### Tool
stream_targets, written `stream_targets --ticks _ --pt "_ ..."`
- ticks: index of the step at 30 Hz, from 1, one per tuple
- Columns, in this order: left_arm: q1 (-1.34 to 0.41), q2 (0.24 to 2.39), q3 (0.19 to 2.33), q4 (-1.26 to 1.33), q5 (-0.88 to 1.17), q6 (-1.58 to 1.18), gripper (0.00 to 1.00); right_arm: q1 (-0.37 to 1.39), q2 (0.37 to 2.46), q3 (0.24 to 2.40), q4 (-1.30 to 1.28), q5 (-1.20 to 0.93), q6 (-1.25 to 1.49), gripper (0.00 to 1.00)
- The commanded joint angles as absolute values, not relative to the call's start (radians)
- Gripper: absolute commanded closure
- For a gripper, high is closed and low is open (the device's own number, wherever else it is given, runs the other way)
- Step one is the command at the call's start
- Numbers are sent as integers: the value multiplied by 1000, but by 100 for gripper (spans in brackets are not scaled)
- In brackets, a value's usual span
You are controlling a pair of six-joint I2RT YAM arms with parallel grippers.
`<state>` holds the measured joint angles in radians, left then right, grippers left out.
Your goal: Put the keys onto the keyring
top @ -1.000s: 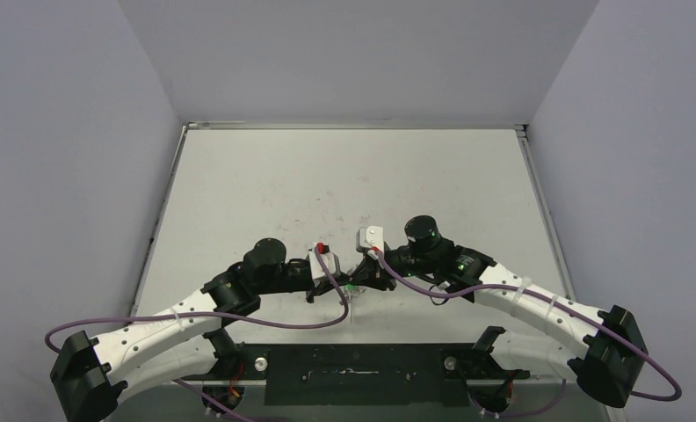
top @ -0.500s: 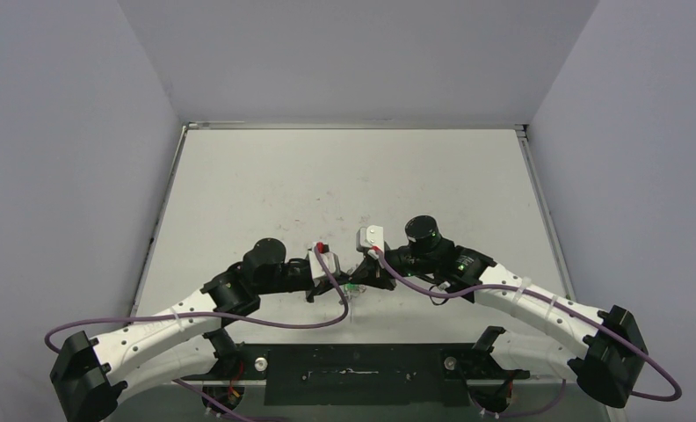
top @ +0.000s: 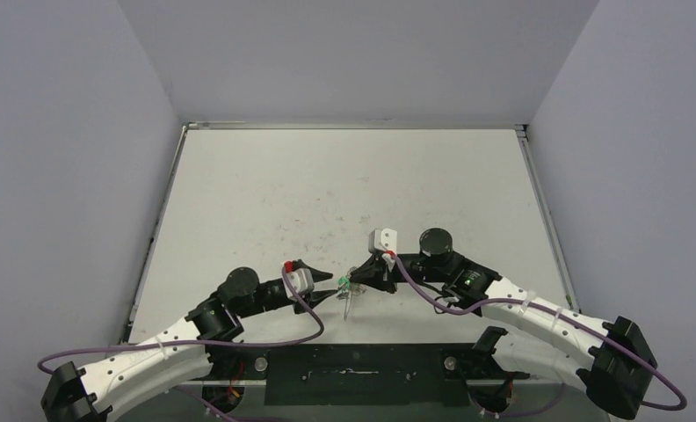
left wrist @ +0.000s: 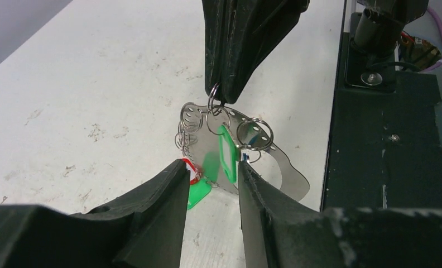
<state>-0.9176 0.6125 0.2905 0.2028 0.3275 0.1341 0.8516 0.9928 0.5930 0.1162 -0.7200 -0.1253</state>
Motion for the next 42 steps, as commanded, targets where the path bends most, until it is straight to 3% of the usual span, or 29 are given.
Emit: stream_targets --ticks 1,12,24,42 --pt "-922 547 229 411 293 82 64 855 960 552 377 -726 -40 100" --pt "-922 551 189 572 346 47 65 854 983 529 525 -751 57 100" --pt "-922 590 193 577 349 44 100 855 978 533 520 -752 65 100" --pt "-922 626 207 440 343 94 100 854 983 531 575 -753 101 100"
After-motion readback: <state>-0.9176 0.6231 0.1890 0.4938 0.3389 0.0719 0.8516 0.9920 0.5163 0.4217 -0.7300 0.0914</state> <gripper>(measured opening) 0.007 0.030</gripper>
